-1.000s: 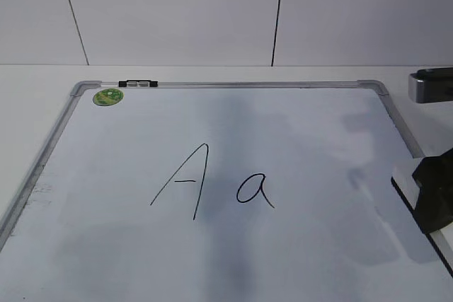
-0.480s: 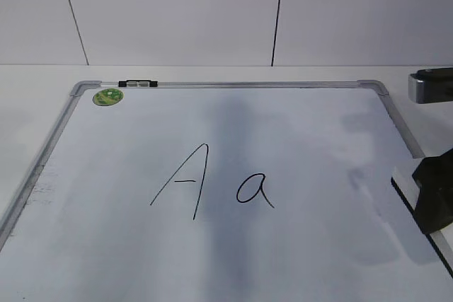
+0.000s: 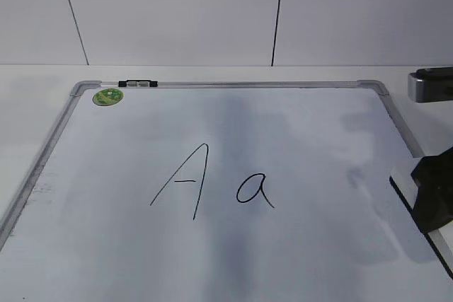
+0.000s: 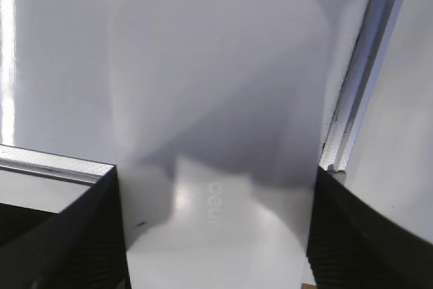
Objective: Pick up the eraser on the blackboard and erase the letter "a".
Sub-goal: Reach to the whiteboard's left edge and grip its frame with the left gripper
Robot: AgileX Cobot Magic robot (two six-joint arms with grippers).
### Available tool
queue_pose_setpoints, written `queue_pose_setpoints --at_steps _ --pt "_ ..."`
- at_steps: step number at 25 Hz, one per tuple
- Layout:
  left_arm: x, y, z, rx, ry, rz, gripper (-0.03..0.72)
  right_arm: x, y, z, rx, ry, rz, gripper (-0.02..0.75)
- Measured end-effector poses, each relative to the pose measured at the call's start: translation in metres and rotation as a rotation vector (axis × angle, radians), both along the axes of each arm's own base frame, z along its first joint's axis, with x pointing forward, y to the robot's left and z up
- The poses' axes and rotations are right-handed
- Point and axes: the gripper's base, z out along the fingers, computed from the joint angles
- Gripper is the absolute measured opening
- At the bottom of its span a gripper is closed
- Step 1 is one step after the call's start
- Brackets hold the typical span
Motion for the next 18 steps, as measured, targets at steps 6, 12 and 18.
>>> queue_pose_setpoints --at_steps 6,12,18 --pt "0.053 -0.002 -0.040 -0.006 0.249 -0.013 0.239 0.000 0.000 0.000 0.003 -0.001 -0.001 0.568" --pt "0.085 -0.006 -0.064 -0.039 0.377 -0.034 0.238 0.000 0.000 0.000 0.003 -0.001 -0.001 0.568" --pt "0.103 -0.009 -0.096 -0.061 0.487 -0.058 0.236 0.000 0.000 0.000 0.005 -0.004 -0.001 0.568"
